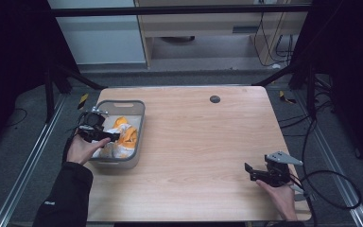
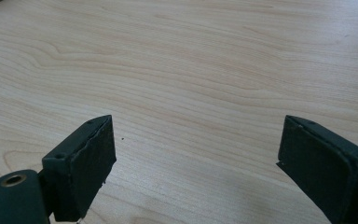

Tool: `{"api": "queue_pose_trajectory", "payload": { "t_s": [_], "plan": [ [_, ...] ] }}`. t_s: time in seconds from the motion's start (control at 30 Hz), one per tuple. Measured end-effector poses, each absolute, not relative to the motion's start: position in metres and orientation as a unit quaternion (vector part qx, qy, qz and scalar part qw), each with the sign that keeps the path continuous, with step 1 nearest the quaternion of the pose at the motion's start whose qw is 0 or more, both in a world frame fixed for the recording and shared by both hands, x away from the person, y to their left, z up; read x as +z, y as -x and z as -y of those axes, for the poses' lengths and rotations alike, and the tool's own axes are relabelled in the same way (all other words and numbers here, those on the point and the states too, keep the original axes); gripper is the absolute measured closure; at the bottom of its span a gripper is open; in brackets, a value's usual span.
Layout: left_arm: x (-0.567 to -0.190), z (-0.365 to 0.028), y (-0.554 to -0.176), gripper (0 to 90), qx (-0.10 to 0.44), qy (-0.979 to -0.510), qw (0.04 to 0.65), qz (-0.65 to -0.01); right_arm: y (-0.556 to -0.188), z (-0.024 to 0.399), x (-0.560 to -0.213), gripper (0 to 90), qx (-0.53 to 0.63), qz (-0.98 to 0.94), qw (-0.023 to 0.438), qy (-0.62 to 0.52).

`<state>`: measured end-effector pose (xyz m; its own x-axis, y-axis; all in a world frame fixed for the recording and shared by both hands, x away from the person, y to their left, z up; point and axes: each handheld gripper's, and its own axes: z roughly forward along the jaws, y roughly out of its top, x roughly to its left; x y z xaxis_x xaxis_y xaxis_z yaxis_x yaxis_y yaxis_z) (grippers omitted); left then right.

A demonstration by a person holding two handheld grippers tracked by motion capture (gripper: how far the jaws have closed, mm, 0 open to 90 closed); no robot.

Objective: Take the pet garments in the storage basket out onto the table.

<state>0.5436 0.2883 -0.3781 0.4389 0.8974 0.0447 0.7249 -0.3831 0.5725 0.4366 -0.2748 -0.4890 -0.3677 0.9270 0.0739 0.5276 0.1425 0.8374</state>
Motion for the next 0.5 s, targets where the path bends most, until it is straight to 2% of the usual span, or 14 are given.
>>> {"api": "queue_pose_trajectory", "payload": {
  "t_s": [0.5],
  "plan": [
    [-0.389,-0.284,-0.548,28.9,0.16,-0.821,0.224,-0.5,-0.437,0.274,-0.489,11.0,0.412,-0.719,0.234,-0.509]
  ]
}}
